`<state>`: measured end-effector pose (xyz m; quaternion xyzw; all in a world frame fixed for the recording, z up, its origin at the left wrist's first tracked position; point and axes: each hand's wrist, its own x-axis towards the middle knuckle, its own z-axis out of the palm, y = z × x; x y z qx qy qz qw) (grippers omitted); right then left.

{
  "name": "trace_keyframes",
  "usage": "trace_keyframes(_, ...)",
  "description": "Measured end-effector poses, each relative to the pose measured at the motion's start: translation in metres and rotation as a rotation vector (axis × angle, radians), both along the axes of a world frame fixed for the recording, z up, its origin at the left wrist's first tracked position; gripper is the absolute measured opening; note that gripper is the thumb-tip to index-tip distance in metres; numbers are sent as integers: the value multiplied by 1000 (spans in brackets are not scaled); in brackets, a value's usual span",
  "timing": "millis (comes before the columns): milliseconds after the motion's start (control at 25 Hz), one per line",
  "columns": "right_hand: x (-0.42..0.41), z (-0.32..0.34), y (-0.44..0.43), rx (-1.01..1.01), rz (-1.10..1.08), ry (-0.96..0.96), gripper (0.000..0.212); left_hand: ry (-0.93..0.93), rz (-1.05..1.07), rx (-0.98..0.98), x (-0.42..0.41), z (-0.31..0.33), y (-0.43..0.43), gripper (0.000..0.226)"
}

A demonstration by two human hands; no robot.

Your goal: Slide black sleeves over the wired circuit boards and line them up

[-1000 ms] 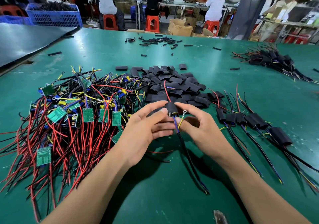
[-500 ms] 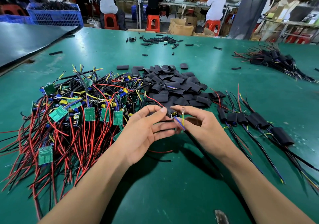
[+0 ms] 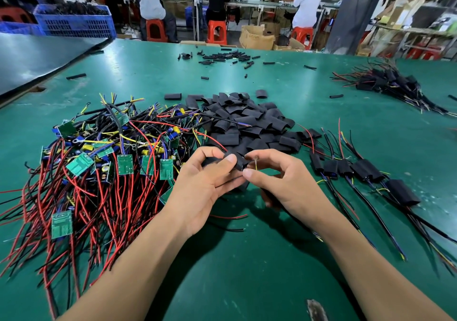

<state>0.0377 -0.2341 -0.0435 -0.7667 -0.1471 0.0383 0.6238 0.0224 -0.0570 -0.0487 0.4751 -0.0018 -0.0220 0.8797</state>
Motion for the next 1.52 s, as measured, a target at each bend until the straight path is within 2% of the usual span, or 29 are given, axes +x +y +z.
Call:
trace_keyframes(200, -2, 2, 1, -24, -43, -20, 18, 7, -12, -7, -1, 1, -1, 22)
trace_keyframes(400, -4, 4, 0, -28, -29, -11, 16, 30, -15, 8, -1, 0, -1, 16)
trace_keyframes(560, -4, 4, 1, -21, -18, -12, 18, 83, -59, -69, 0, 2, 1, 8)
trace_keyframes(880, -5, 0, 6, -4, -46, 6, 11, 95, -63, -38, 1, 0, 0, 23)
trace_keyframes(1240, -5, -2, 9, -6, -42, 0, 3, 73, -17, -47, 0, -1, -3, 23)
trace_keyframes(1520, -1, -4, 4, 25, 18, 10, 15, 93, -24, -52, 0, 0, -1, 16)
